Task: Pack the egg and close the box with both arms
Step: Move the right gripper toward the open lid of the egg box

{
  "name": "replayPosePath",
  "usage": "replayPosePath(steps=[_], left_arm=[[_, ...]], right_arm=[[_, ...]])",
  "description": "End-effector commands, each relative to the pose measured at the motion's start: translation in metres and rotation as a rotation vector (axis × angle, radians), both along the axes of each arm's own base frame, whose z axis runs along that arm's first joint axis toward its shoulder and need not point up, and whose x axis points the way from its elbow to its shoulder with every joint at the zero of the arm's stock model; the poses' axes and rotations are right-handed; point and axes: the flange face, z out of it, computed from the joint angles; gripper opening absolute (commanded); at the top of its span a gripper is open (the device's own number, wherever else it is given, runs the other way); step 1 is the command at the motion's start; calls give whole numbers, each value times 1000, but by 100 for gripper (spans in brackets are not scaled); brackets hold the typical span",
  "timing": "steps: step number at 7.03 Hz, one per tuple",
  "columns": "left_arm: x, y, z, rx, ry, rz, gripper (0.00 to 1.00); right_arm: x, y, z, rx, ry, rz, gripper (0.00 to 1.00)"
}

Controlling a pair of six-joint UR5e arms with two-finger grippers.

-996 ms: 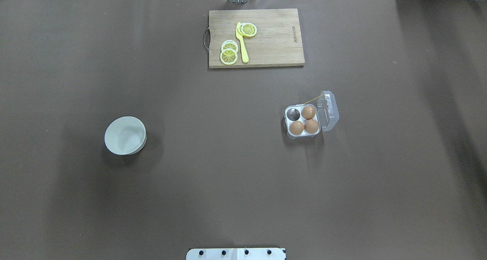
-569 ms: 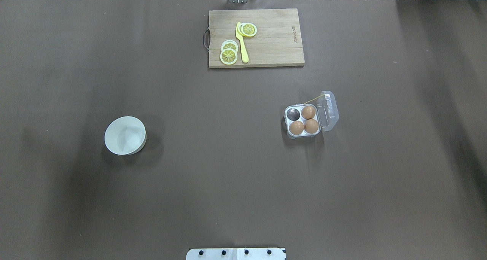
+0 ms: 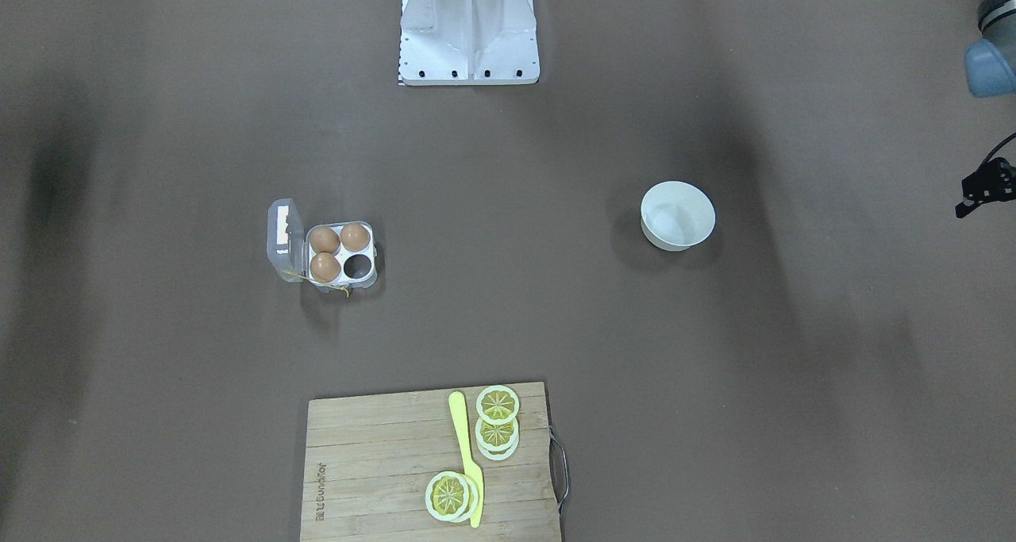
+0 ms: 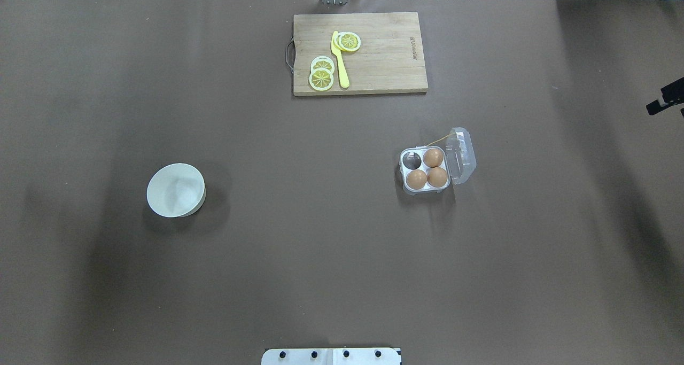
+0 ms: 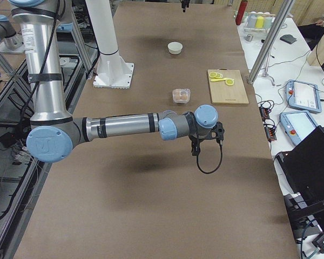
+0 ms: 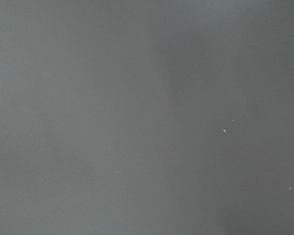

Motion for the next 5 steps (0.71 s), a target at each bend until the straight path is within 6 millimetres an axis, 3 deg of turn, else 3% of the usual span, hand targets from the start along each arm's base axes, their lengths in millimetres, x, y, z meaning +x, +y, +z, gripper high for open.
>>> replayPosePath(steps=[1,2,5], left_arm=[[-10,7,4,-23,46,-4,97],[-13,16,10,-26,48,-3,97],[-39,11,-17,-24,170,-34,97]], right_arm=[[-20,1,-15,31,-71,-46,100],[-27,3,-21,25,-125,-71,100],[-54,9,-29,75,-147,-121,99]])
